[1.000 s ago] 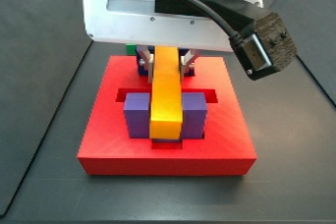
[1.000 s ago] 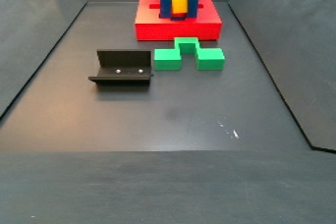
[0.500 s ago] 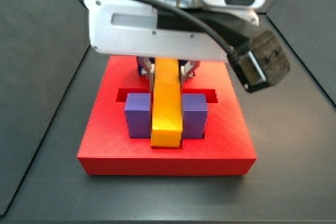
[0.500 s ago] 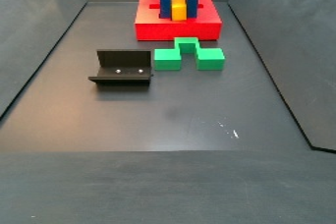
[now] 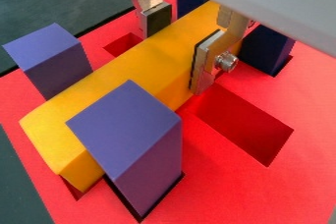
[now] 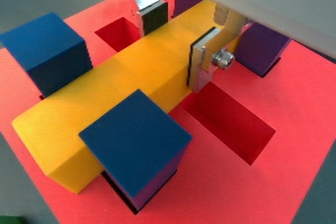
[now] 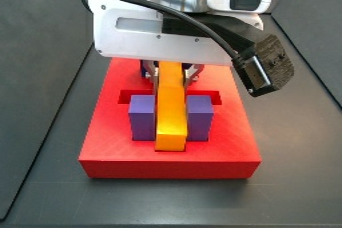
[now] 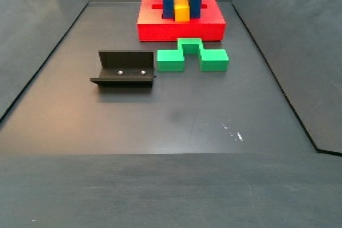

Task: Pick up the yellow object. Move up. Move to above the board. Insert the yellow object.
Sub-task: Insert the yellow object.

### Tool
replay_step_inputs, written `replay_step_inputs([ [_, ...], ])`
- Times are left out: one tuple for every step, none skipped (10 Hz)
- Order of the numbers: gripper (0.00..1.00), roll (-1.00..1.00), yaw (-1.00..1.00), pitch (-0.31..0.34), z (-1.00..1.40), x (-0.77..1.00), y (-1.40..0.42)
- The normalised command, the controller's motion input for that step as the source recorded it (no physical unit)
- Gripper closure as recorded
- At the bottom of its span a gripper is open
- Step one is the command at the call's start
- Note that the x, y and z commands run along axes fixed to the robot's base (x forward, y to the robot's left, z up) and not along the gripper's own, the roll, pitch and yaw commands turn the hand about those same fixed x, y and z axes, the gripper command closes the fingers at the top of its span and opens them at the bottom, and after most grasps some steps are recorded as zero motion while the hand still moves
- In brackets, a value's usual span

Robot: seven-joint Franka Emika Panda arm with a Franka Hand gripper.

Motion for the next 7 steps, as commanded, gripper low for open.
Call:
replay_step_inputs([
  [1.00,0.00,0.00,0.000,-0.22,0.18,0.00],
  [1.00,0.00,0.00,-0.037,-0.34,0.19,-0.04],
  [1.00,0.00,0.00,-0.090,-0.42,0.26,-0.10],
  [1.00,0.00,0.00,-0.119,-0.43,0.21,-0.07],
  [1.00,0.00,0.00,-0.074,-0.38,0.09,0.00],
  [1.00,0.00,0.00,0.000,-0.19,0.04,0.00],
  [1.00,0.00,0.00,0.000,0.00,0.00,0.00],
])
